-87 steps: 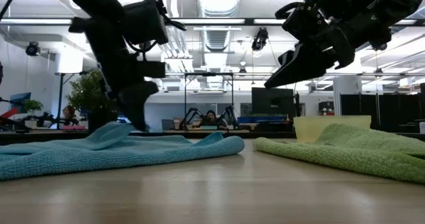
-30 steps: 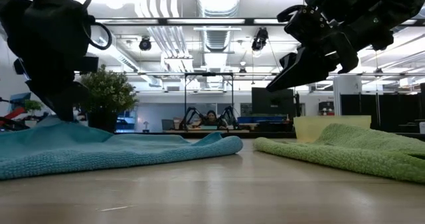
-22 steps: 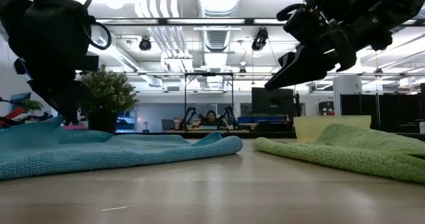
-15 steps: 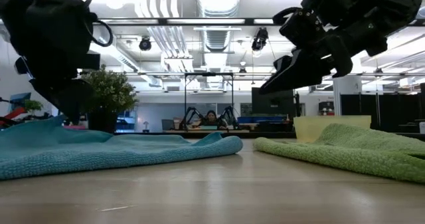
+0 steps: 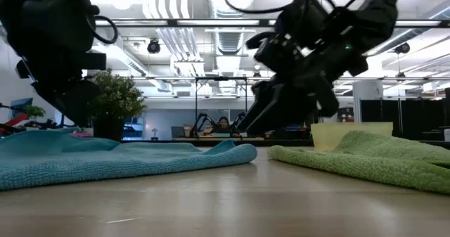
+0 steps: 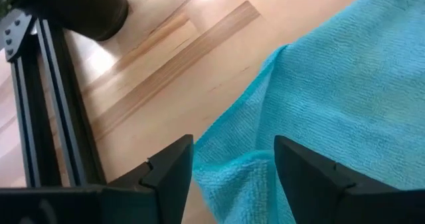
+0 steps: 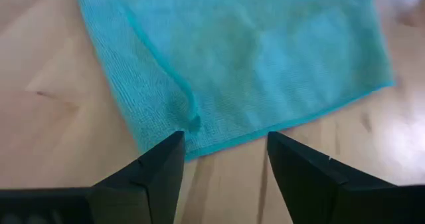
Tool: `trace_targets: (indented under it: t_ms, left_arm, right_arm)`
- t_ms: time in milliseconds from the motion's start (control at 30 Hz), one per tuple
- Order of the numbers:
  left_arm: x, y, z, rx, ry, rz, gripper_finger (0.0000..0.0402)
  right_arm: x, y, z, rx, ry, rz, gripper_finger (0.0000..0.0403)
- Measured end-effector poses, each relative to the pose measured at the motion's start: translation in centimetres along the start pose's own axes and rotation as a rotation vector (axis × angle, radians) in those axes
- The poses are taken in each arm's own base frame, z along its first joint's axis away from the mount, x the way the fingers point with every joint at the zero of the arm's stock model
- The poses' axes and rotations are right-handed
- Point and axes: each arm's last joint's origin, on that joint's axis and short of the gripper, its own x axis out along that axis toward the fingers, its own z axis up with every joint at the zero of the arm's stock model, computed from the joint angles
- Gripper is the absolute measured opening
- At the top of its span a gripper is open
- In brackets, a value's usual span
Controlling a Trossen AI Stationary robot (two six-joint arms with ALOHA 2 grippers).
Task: Roll microfiber towels into tight, uniform cylinder then place into a basket
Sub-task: Fold the blue microfiber towel
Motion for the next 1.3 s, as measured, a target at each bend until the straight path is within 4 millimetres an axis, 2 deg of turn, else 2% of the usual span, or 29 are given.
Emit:
trace_targets:
  t_ms: [167,433,833,1033,1300]
  left_arm:
    - [0.0,0.2,-0.4,-0.028,-0.014,0.013,0.0195]
    - [-0.1,1.0,-0.7,-0.083,0.001,0.082,0.0195]
    - [-1.0,0.1,0.3,-0.056,-0.025,0.021,0.0195]
    - [-1.4,-0.1,0.8,-0.059,-0.066,0.008,0.0195]
    - [-2.2,-0.7,1.6,-0.062,-0.096,-0.031,0.0195]
  right_arm:
    - [1.0,-0.1,0.9,-0.011,0.011,0.058,0.021]
    - [0.8,-0.2,1.5,-0.019,0.025,0.085,0.021]
    - [0.8,-0.2,1.5,-0.024,0.017,0.089,0.0208]
    - [0.8,0.0,1.7,-0.025,-0.01,0.152,0.0176]
    - [1.1,-0.1,1.8,-0.02,-0.04,0.143,0.0121]
